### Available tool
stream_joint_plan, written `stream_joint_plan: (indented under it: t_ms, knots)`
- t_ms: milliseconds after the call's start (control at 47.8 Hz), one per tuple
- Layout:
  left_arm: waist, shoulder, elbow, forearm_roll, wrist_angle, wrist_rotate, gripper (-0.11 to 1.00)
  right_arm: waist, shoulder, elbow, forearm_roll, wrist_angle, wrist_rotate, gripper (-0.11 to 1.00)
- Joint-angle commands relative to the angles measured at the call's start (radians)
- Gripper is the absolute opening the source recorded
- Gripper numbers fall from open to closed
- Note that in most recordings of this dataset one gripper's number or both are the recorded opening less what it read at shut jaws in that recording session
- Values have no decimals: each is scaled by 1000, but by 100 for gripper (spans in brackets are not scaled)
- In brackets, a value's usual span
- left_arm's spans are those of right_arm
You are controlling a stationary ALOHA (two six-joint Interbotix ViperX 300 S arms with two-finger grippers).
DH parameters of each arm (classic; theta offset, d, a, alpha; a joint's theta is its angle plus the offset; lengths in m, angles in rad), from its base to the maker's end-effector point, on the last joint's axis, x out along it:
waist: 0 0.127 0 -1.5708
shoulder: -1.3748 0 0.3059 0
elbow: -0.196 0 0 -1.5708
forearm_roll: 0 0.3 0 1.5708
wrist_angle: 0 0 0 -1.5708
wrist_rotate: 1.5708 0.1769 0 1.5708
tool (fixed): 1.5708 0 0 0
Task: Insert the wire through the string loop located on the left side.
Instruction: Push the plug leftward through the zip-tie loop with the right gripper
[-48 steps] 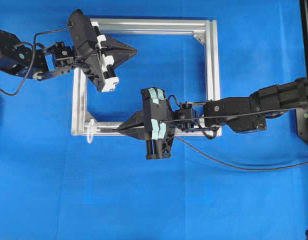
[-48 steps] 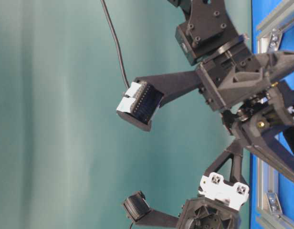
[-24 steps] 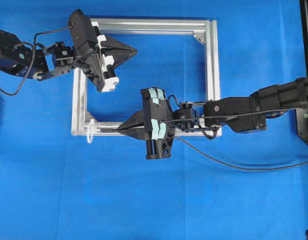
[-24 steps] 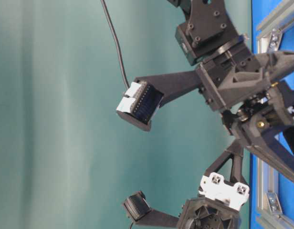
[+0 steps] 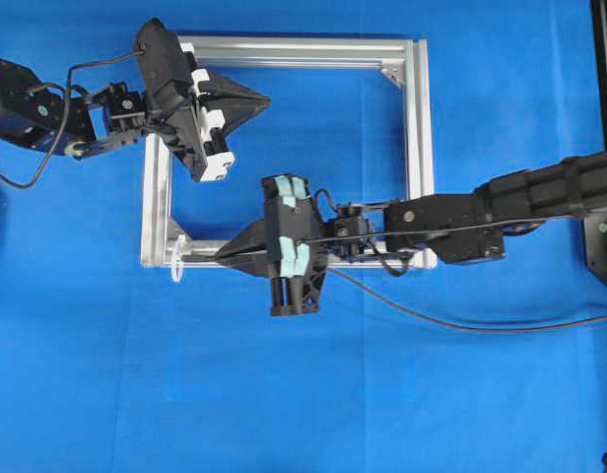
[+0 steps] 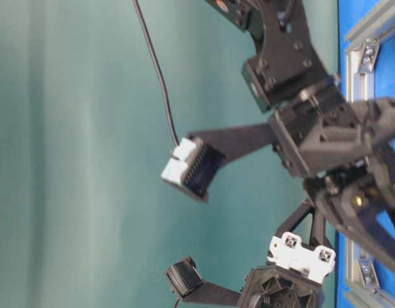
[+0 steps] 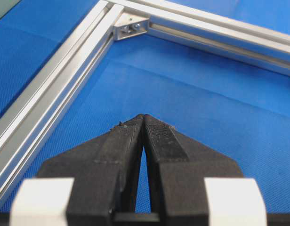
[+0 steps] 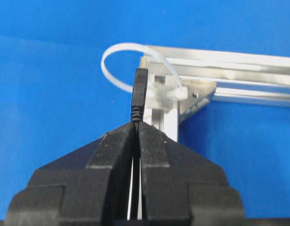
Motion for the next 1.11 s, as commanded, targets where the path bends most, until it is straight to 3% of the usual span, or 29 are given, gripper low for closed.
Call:
stream_joint_plan:
  t_ms: [0,418,1088]
  knots:
    - [-2,-29,-8,2,-5,-2,0,2,-2,-49,0,6,0,-10]
    - [-2,-31,-8,2,-5,-2,0,2,75,-172,0,34,0,-10]
    - [3,-55,32,2,-5,0,0,2,84,-181,0,34,0,-10]
